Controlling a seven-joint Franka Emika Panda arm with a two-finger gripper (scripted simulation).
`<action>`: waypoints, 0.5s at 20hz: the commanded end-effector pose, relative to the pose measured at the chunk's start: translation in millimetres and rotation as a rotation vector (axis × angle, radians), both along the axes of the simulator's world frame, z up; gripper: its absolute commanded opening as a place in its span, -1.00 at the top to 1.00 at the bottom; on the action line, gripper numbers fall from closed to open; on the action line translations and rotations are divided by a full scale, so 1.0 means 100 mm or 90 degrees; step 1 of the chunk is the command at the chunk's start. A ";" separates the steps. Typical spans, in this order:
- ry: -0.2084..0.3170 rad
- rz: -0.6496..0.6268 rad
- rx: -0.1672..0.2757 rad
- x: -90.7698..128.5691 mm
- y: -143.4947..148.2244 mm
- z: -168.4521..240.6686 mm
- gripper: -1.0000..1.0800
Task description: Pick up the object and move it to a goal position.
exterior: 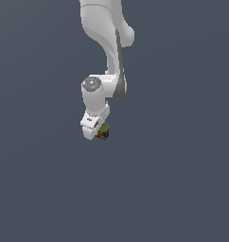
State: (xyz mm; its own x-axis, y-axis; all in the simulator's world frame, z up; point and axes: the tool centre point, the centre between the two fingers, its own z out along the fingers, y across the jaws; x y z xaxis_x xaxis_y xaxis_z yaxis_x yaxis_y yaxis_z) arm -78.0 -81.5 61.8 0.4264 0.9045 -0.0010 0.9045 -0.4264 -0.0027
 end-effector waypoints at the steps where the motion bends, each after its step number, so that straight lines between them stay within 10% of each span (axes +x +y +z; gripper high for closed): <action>1: -0.003 0.000 0.000 0.03 0.03 0.08 1.00; 10: -0.002 0.001 -0.001 0.17 0.28 0.60 1.00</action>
State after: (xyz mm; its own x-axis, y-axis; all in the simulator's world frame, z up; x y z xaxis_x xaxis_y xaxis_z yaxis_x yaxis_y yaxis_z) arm -65.6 -58.4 108.8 0.4259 0.9048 -0.0013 0.9048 -0.4259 -0.0033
